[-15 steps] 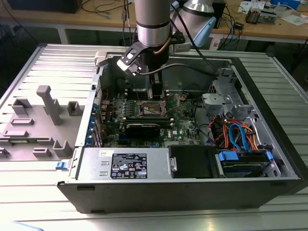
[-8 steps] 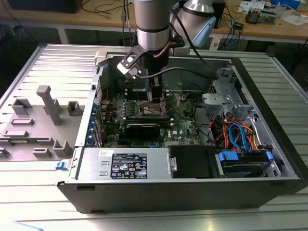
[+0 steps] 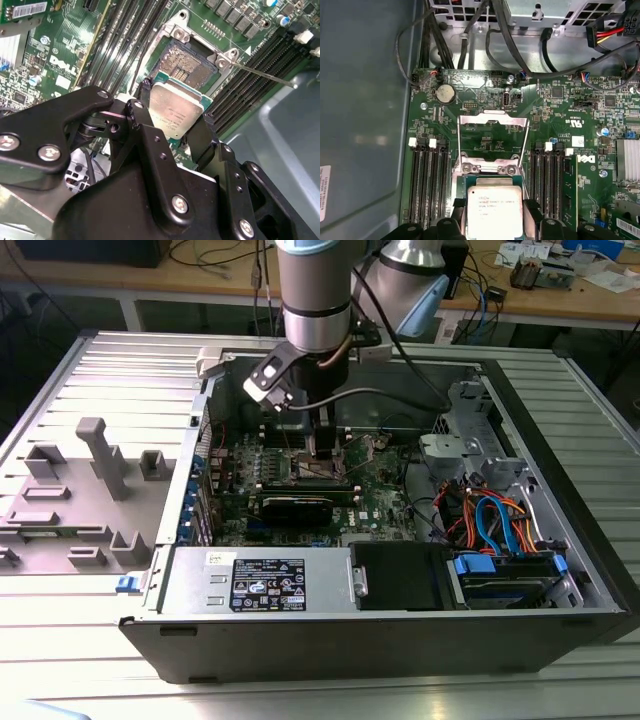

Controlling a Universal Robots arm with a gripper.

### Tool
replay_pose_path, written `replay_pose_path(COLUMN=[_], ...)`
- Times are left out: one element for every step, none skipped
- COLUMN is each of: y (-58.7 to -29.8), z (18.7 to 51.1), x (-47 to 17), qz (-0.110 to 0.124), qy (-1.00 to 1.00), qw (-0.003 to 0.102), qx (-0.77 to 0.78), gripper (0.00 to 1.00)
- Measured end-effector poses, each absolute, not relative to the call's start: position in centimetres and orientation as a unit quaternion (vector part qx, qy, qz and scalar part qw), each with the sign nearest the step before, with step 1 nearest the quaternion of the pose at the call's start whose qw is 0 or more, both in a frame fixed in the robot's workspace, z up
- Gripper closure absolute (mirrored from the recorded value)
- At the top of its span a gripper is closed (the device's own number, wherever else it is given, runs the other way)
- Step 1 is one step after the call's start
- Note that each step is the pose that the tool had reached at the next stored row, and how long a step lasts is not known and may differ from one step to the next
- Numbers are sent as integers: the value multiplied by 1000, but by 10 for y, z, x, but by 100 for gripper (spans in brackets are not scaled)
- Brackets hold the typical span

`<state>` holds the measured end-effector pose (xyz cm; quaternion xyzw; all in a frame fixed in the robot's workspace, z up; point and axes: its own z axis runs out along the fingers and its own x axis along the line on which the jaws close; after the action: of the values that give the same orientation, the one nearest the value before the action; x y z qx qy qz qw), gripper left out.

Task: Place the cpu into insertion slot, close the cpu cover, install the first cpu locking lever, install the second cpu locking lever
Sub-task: 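Place the cpu into insertion slot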

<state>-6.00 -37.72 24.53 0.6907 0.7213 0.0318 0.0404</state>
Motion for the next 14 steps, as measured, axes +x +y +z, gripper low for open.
replay_pose_path(y=[-377, -377, -377, -377, -377, -377, -377, -377, -376, -375, -374, -372, -371, -369], z=[244, 243, 242, 242, 240, 237, 235, 234, 232, 231, 229, 228, 227, 227], x=[-60, -60, -60, -60, -60, -60, -60, -60, -60, -60, -60, -60, -60, -60], qz=[31, 30, 27, 26, 22, 22, 22, 22, 21, 21, 20, 20, 20, 20], qy=[721, 721, 721, 721, 722, 722, 722, 722, 722, 722, 722, 722, 722, 722], qw=[42, 43, 45, 46, 50, 50, 50, 50, 50, 51, 52, 52, 52, 52], qx=[691, 691, 691, 690, 690, 690, 690, 690, 690, 690, 690, 690, 690, 690], gripper=[46, 46, 46, 46, 46, 46, 46, 46, 46, 46, 46, 46, 46, 46])
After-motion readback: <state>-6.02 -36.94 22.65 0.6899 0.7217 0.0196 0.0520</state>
